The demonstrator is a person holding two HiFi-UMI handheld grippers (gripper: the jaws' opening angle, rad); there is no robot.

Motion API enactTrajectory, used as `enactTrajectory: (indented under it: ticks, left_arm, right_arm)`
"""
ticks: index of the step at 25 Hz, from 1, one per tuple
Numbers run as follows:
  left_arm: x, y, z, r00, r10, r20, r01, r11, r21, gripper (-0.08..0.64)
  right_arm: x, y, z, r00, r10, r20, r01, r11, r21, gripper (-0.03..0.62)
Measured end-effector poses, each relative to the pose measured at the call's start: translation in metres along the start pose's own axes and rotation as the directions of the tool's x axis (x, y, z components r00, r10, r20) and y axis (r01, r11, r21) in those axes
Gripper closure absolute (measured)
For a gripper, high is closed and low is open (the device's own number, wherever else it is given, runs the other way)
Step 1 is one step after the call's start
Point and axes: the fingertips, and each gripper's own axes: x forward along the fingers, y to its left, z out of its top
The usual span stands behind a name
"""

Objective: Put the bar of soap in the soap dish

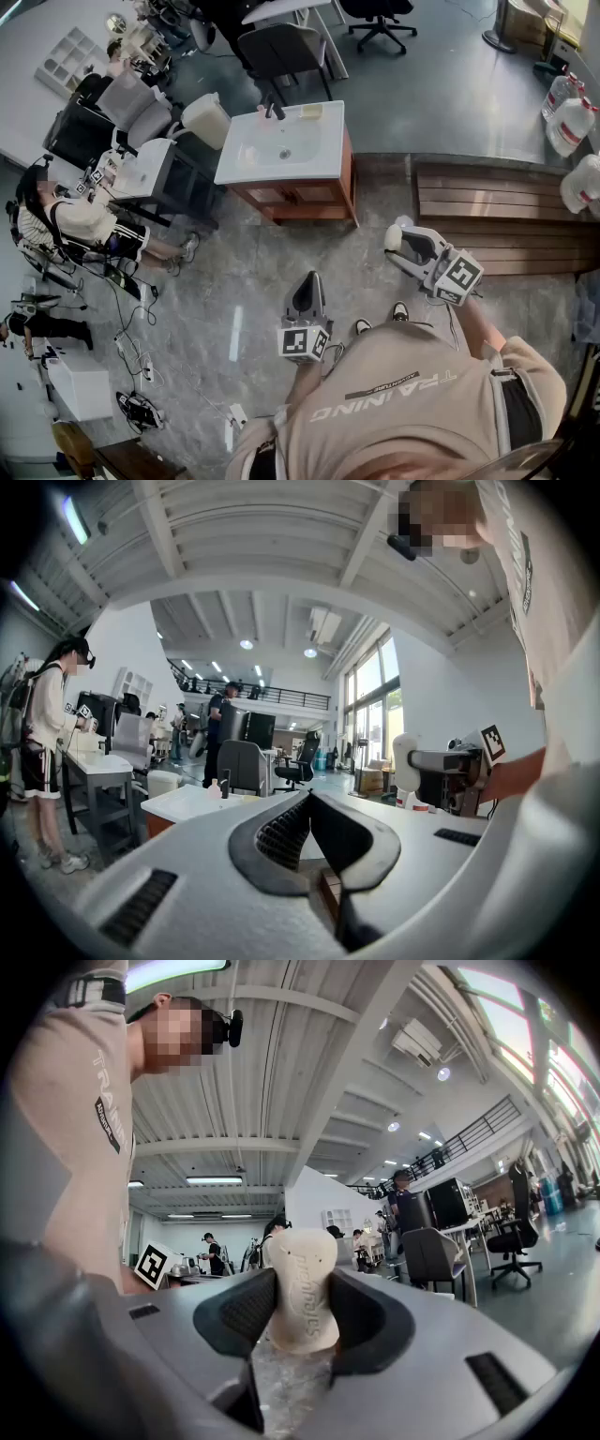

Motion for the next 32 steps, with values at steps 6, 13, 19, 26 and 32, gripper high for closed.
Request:
enactTrajectory:
  ticks: [6,13,19,26,32]
  left_arm:
    - [0.009,0.001,0.002,1.0,-0.005,-0.004,0.005,1.0,-0.004,0.549]
    - [0.022,-0.007,-0.007,0.999,0.014,-0.034,-0.015,0.999,-0.028,0.549]
    - [0.034,-0.001,-0.016,0.996,0.087,-0.037,-0.089,0.994,-0.06,0.551]
    - [0.045,0.024,-0.021,0.99,0.119,-0.07,-0.124,0.99,-0.063,0.549]
    - [0.074,0.076,-0.022,0.993,0.105,-0.055,-0.109,0.991,-0.072,0.549]
  right_arm:
    - [0.001,-0.005,0.004,1.0,-0.006,0.007,0.006,1.0,-0.006,0.41]
    - [-0.009,-0.02,0.002,1.0,-0.008,0.003,0.008,1.0,0.012,0.41]
    - [-0.002,-0.045,-0.011,0.999,0.019,-0.027,-0.019,1.0,-0.014,0.41]
    - [0.032,-0.07,-0.018,0.997,0.05,-0.055,-0.05,0.999,-0.009,0.41]
    - [0.087,-0.087,-0.022,0.999,0.025,-0.041,-0.024,0.999,0.044,0.41]
